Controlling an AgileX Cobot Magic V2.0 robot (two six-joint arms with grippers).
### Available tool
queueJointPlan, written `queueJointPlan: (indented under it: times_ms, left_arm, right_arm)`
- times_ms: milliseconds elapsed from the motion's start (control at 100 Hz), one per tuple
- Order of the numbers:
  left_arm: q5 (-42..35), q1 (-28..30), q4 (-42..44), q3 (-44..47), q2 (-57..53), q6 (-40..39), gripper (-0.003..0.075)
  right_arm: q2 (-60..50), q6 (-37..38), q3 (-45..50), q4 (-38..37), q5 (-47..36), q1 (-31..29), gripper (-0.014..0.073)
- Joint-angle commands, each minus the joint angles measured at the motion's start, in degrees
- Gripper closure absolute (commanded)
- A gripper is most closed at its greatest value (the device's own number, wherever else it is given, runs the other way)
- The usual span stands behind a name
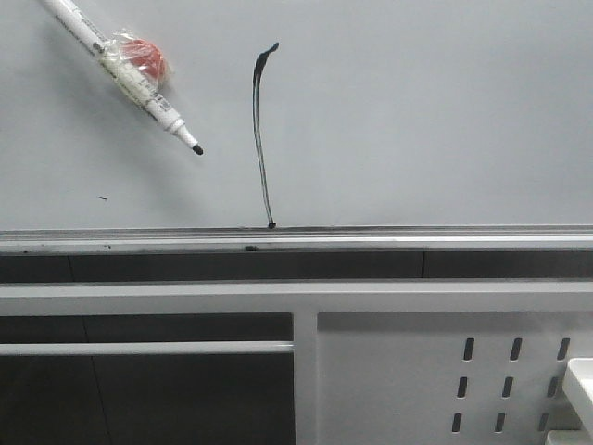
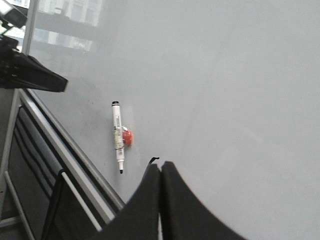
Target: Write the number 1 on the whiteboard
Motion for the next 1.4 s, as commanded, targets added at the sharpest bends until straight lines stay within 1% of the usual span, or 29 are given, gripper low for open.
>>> queueJointPlan:
  times_ms: [0, 140, 250, 750, 830, 900, 980, 1070, 1170, 1240, 1290, 1390]
  left_arm:
    - [3.06, 0.13, 3.23, -1.42, -5.66, 1.02, 0.074]
    - [7.12, 0.13, 3.5, -1.42, -12.06, 1.02, 0.074]
    - [7.34, 0.13, 3.5, -1.42, -14.86, 1.02, 0.074]
    - [7.07, 0.13, 3.5, -1.42, -15.21, 1.02, 0.074]
    - [5.7, 0.13, 9.14, -0.65, -15.48, 3.95, 0.074]
    - [5.18, 0.13, 13.83, 0.11, -15.74, 3.96, 0.074]
    - [2.96, 0.87, 16.83, 2.09, -16.11, 4.34, 0.074]
    - [-0.16, 4.16, 20.78, 6.1, -16.93, 4.75, 0.074]
    - [-4.54, 11.09, 21.62, 11.94, -19.06, 4.64, 0.074]
    - [-4.74, 16.94, 23.42, 15.7, -21.06, 0.68, 0.074]
    - [-4.41, 21.49, 24.77, 17.93, -22.48, -3.75, 0.074]
    - [-2.17, 28.25, 25.37, 21.26, -25.06, -8.72, 0.074]
  right_arm:
    - [-0.93, 0.05, -0.54, -1.61, -4.35, -0.24, 0.0663]
    - [-1.23, 0.05, 0.01, -1.61, -3.43, -0.24, 0.0663]
    - [-1.23, 0.05, 0.01, -1.61, -3.43, -0.24, 0.0663]
    - [-1.23, 0.05, 0.01, -1.61, -3.43, -0.24, 0.0663]
    - [-1.23, 0.05, 0.01, -1.61, -3.43, -0.24, 0.0663]
    - [-1.23, 0.05, 0.01, -1.61, -3.43, -0.24, 0.0663]
    - [-1.23, 0.05, 0.01, -1.61, -3.43, -0.24, 0.0663]
    - [-1.23, 0.05, 0.01, -1.61, -3.43, -0.24, 0.0663]
    - [-1.23, 0.05, 0.01, -1.61, -3.43, -0.24, 0.0663]
    - [-1.23, 0.05, 0.01, -1.61, -3.43, -0.24, 0.0663]
    - [-1.23, 0.05, 0.01, -1.61, -3.43, -0.24, 0.0663]
    - [-1.23, 0.05, 0.01, -1.61, -3.43, -0.24, 0.0663]
